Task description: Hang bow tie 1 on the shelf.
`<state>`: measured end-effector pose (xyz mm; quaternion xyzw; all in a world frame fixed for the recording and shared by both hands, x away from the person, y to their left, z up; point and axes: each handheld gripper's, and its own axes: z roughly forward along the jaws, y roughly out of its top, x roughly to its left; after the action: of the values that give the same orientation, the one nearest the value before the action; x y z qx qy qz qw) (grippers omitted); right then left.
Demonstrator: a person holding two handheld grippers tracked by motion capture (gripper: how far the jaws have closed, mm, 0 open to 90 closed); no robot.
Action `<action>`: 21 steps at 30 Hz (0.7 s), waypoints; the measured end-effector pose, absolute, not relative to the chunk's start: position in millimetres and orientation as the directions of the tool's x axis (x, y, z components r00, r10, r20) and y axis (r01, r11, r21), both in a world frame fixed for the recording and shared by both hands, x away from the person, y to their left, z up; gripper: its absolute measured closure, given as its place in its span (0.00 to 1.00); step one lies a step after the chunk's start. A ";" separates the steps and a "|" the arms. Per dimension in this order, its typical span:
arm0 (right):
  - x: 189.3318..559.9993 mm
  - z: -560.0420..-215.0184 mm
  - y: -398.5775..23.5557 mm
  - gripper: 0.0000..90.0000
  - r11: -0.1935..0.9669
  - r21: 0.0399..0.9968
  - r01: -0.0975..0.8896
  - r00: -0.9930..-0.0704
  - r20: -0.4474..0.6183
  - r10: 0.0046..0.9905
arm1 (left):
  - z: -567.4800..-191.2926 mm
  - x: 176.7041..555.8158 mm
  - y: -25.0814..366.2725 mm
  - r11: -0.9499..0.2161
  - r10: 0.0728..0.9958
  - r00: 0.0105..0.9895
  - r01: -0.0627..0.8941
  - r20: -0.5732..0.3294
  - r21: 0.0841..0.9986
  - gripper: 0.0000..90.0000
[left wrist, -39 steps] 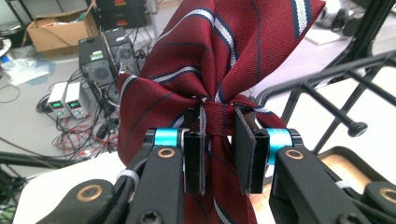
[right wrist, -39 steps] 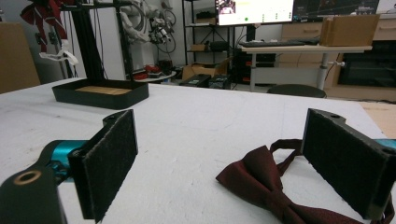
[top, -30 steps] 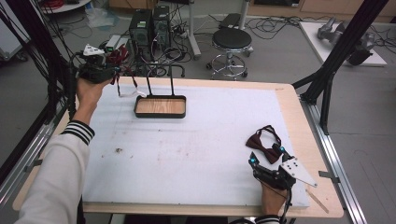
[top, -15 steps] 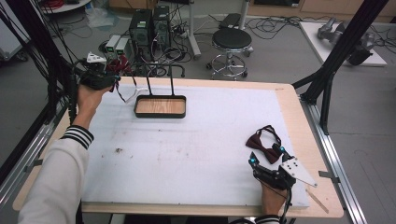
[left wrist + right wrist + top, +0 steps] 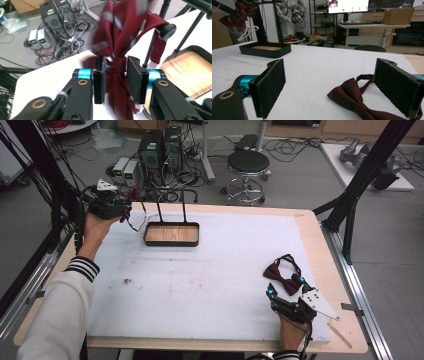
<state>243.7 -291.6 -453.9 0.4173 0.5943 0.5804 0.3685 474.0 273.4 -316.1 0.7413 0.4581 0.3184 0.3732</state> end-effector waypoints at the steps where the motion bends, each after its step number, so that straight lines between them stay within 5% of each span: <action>1: 243.5 -453.9 -291.5 0.11 -0.024 0.997 0.071 -0.379 0.049 0.924 | -315.9 474.0 273.5 -0.300 0.917 0.377 0.440 0.130 0.846 0.71; 9: 243.4 -453.9 -291.4 0.11 -0.023 0.997 0.072 -0.378 0.049 0.924 | -316.6 472.4 274.9 -0.333 0.908 0.389 0.438 0.157 0.835 0.33; 21: 243.6 -453.9 -291.2 0.11 -0.018 0.997 0.071 -0.377 0.044 0.925 | -314.2 450.3 278.7 -0.331 0.874 0.466 0.361 0.138 0.872 0.21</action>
<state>243.6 -291.2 -453.9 0.4183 0.5954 0.5779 0.3695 450.3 278.7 -314.2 0.7527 0.4100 0.3142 0.4082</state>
